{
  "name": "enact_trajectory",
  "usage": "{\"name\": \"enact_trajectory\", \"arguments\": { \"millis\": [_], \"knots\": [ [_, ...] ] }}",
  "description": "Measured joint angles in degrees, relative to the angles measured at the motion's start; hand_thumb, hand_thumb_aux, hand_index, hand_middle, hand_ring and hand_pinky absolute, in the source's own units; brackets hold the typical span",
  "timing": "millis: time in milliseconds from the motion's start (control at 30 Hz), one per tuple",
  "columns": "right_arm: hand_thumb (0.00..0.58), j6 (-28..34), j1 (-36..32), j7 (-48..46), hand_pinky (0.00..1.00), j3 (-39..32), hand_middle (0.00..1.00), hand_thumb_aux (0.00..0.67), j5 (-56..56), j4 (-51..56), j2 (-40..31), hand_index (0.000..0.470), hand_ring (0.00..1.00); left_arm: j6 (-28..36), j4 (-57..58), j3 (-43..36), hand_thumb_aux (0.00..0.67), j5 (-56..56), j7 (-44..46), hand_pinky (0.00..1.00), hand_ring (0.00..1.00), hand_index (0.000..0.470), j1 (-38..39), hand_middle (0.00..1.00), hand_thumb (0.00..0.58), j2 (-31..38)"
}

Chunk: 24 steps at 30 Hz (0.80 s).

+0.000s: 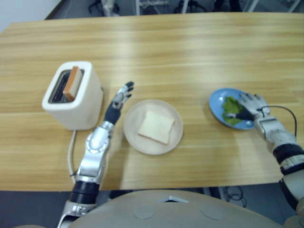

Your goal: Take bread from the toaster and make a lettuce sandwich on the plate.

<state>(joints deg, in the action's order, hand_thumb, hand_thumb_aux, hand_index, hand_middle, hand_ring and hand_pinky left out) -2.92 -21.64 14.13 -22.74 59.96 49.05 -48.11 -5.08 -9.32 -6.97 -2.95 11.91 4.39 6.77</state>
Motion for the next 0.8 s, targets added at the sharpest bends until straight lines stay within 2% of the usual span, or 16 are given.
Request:
{"name": "enact_trajectory", "arguments": {
  "millis": [133,167,267,633,667,700,733,800],
  "knots": [
    [0.564,-0.34,-0.37,0.00,0.00,-1.17,0.00,0.560,-0.09,0.40,0.01,0.384,0.00,0.00,-0.28,-0.04,0.000,0.20,-0.01,0.00,0.00,0.000,0.86,0.00,0.000,-0.06],
    [0.576,-0.42,-0.36,-0.01,0.00,-1.34,0.00,0.617,-0.14,0.44,0.07,0.424,0.00,0.00,-0.30,-0.04,0.000,0.23,-0.01,0.00,0.00,0.000,0.95,0.00,0.000,-0.06],
    [0.580,-0.50,-0.31,-0.06,0.00,-2.03,0.00,0.670,-0.80,0.72,0.13,0.460,0.00,0.00,-0.38,-0.06,0.000,0.29,-0.01,0.00,0.00,0.000,1.06,0.00,0.000,-0.07],
    [0.580,-0.93,0.79,1.34,0.00,-2.05,0.00,0.670,-3.30,-0.69,-0.37,0.460,0.00,0.00,-0.43,-0.22,0.000,0.41,-0.02,0.00,0.00,0.000,1.42,0.00,0.000,-0.22],
    [0.580,-0.96,0.96,1.50,0.54,-2.00,0.54,0.670,-3.60,-0.89,-0.41,0.460,0.54,-0.02,-0.43,-0.22,0.000,0.42,-0.02,0.00,0.00,0.000,1.44,0.00,0.000,-0.30],
    [0.580,-0.97,1.26,1.73,0.54,-1.83,0.54,0.670,-3.87,-1.37,-0.49,0.460,0.54,-0.03,-0.43,-0.25,0.000,0.43,-0.02,0.00,0.00,0.000,1.46,0.00,0.000,-0.35],
    [0.580,-0.97,2.03,2.21,1.00,-1.56,1.00,0.670,-4.57,-2.81,-0.85,0.460,1.00,-0.07,-0.43,-0.30,0.000,0.44,-0.03,0.00,0.00,0.000,1.50,0.00,0.000,-0.36],
    [0.580,-0.99,2.83,2.57,1.00,-1.19,1.00,0.670,-5.15,-4.15,-1.15,0.460,1.00,-0.12,-0.44,-0.34,0.000,0.45,-0.05,0.00,0.00,0.000,1.53,0.00,0.000,-0.38]
  ]
}}
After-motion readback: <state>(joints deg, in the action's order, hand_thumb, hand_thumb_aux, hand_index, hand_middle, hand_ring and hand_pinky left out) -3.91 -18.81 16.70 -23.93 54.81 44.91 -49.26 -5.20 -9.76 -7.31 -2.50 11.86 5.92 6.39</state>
